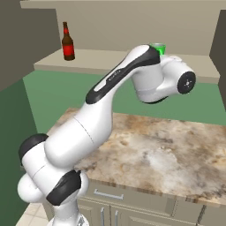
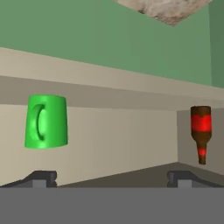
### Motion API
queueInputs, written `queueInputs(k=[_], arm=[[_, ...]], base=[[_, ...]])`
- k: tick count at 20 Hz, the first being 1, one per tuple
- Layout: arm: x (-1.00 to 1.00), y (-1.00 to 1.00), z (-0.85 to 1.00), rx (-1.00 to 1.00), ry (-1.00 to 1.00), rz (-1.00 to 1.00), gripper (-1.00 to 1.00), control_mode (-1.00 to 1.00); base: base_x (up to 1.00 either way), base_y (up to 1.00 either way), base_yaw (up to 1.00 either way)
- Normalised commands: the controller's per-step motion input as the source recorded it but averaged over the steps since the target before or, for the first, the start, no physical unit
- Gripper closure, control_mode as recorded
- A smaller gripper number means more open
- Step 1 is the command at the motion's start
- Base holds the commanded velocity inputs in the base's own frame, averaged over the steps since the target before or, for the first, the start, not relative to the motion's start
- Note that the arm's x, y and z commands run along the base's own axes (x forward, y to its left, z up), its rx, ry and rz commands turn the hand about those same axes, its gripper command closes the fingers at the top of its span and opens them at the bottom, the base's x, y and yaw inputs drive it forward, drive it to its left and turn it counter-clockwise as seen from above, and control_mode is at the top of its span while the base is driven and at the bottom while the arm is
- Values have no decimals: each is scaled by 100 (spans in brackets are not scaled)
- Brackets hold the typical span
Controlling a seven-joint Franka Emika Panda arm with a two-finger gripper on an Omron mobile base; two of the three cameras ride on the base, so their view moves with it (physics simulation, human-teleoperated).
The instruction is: Open the cabinet directly in front. Then move the beer and the mug to the dining counter with the jar on it.
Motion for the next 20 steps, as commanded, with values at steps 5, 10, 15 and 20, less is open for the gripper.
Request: queueInputs(k=[5,10,15,20], arm=[[21,0,0,0,2,0,-100,-100],[19,0,0,0,0,0,-100,-100],[13,-5,0,0,0,0,-100,-100],[6,-19,0,-2,0,0,-100,-100]], base=[[0,0,0],[0,0,0],[0,0,0],[0,0,0]])
